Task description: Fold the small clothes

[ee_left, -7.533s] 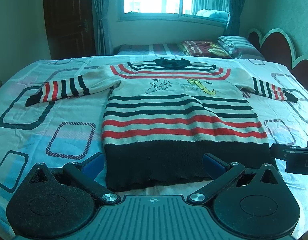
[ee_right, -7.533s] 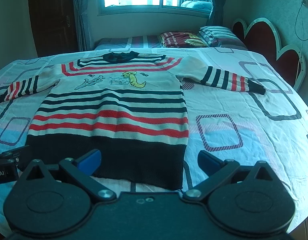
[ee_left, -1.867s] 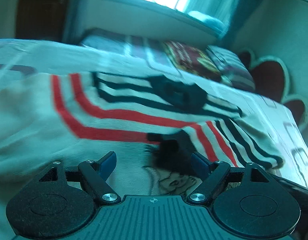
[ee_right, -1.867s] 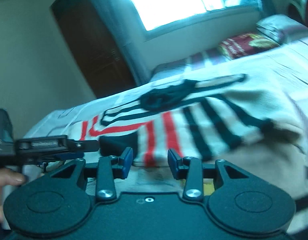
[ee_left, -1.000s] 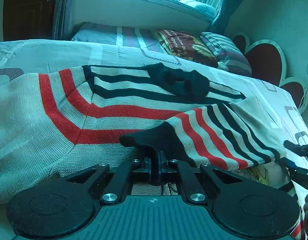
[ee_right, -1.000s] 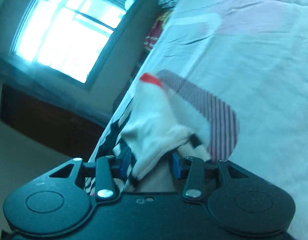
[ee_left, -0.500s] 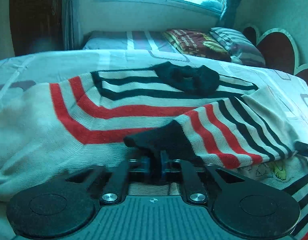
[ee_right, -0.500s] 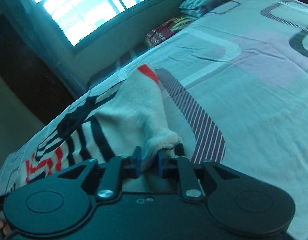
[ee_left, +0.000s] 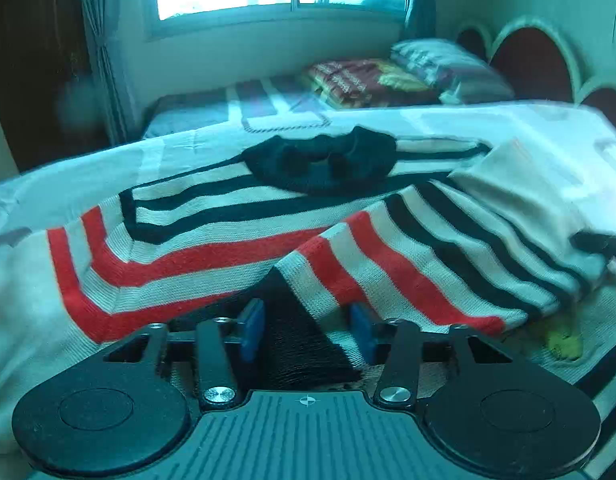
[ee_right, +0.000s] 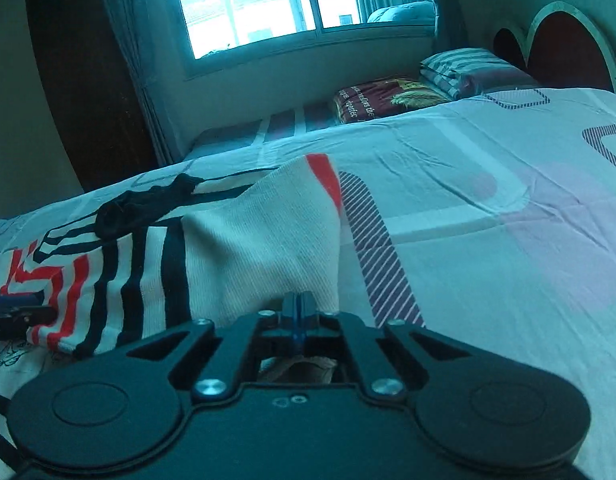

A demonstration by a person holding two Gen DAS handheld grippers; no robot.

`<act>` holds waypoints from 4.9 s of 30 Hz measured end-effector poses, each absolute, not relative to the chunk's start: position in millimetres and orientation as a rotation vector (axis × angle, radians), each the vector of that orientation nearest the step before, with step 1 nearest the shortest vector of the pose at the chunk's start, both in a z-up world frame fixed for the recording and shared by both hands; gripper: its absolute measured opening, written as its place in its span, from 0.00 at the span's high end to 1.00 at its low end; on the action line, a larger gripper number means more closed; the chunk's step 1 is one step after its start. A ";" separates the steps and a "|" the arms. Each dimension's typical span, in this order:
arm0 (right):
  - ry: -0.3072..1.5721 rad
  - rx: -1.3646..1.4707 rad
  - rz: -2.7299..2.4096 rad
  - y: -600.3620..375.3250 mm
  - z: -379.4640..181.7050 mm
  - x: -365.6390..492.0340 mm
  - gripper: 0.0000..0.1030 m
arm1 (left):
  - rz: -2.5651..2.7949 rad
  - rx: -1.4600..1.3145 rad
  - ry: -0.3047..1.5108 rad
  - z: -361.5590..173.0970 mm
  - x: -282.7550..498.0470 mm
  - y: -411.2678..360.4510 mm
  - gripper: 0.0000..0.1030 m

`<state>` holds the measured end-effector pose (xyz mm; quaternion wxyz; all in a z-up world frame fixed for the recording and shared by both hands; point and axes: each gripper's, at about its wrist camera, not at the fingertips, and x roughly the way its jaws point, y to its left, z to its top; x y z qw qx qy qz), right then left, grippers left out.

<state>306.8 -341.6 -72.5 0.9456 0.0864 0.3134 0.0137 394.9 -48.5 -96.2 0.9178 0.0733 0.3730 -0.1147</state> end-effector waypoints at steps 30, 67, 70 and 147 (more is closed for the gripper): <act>0.645 0.016 0.058 -350.9 -60.3 421.4 0.81 | -0.088 0.174 0.727 -102.2 424.7 -57.4 0.32; 0.586 -0.075 0.226 -241.0 -41.0 299.8 0.77 | 0.030 -0.077 0.587 -82.5 306.9 66.0 0.23; 0.604 -0.024 0.213 -253.0 -36.2 293.0 0.77 | 0.218 -0.168 0.564 -89.0 284.0 137.0 0.24; 0.600 0.274 0.257 -220.2 -20.5 337.3 0.93 | 0.103 0.162 0.652 -116.0 335.9 61.3 0.47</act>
